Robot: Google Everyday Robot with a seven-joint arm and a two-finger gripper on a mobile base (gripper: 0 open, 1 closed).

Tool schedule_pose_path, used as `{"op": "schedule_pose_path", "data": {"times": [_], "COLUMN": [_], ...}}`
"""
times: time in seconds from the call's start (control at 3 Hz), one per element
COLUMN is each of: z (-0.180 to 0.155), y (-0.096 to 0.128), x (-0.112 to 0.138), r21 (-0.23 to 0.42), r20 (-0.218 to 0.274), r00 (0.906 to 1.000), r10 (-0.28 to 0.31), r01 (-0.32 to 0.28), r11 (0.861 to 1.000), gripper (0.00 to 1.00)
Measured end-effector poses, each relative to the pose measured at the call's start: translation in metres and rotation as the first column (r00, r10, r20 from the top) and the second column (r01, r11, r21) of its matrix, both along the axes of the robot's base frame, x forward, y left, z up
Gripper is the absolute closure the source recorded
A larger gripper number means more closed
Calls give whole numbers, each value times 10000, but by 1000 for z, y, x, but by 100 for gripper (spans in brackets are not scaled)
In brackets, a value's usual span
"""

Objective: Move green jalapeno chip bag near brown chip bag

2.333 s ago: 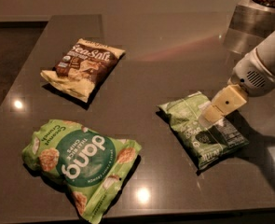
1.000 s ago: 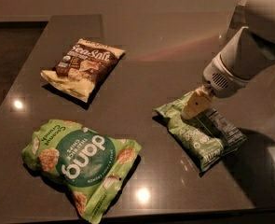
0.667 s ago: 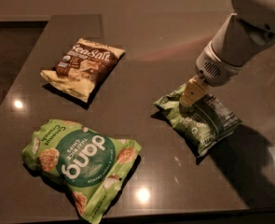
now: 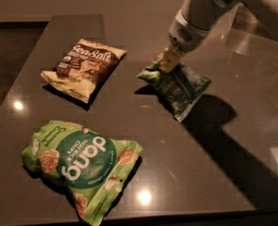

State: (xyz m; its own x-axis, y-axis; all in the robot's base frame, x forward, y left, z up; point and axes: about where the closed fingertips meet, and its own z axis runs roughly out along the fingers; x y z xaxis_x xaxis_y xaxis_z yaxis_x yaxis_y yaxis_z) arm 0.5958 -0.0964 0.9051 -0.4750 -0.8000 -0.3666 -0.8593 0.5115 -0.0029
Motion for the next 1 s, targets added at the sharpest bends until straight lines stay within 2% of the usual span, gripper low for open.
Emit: {"op": "schedule_pose_path", "data": {"times": [0.33,0.67,1.0], "z": [3,3,8], "y": [44,73,93], "x": [31,44,52], "r21": [439,726,880], "r20": [216,473,762], "r00": [9935,9821,9673], "r10": [1120,1823,2421], "r01": [-1129,-1854,-2484], "r11": [9926,9800,9647], "gripper": [99,78,47]}}
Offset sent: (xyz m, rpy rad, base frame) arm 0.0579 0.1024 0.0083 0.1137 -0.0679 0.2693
